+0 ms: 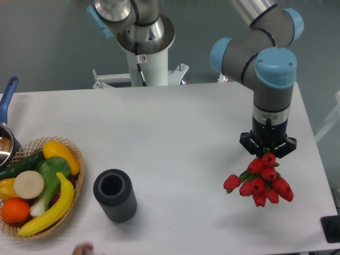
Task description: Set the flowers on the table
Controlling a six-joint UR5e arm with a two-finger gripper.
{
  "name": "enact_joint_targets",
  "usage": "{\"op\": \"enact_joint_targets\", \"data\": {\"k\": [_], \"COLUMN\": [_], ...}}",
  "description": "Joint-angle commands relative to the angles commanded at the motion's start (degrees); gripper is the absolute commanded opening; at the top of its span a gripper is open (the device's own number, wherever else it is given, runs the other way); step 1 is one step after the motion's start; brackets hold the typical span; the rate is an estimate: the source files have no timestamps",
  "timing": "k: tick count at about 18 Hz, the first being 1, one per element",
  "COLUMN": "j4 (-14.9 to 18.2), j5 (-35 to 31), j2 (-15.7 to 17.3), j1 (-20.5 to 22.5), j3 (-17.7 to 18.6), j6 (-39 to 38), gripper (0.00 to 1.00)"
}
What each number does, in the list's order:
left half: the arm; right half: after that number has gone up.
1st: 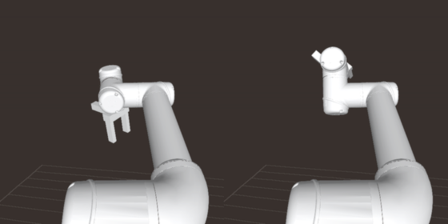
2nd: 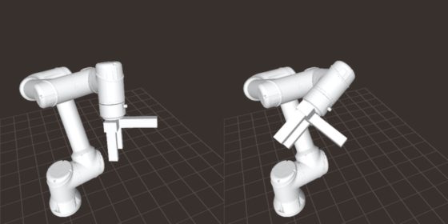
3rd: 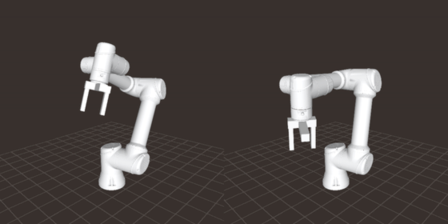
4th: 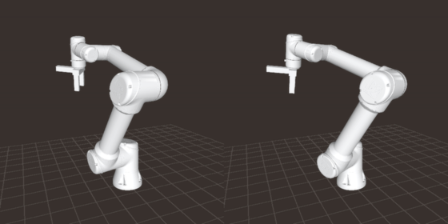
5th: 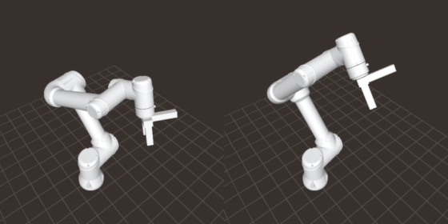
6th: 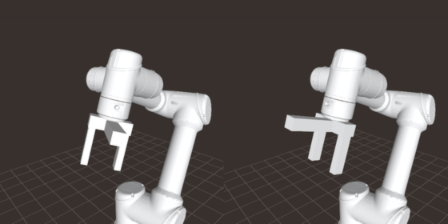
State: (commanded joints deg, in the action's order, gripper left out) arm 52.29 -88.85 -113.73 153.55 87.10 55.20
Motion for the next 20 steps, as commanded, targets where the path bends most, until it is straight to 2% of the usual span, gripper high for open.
{"op": "enact_joint_targets", "data": {"k": [10, 13, 15, 18, 20], "j4": [0.09, 0.00, -0.09, -0.18, -0.18], "j5": [-1.67, -3.95, -4.40, -4.31, -4.22], "j2": [-1.75, -2.90, -3.51, -3.60, -3.78], "j1": [-1.41, -3.07, -3.43, -3.52, -3.95], "j3": [1.58, 1.67, 1.58, 1.67, 1.67], "j6": [-2.11, -2.29, -2.29, -2.37, -2.46], "gripper": [0.16, 0.21, 0.28, 0.43, 0.69]}}
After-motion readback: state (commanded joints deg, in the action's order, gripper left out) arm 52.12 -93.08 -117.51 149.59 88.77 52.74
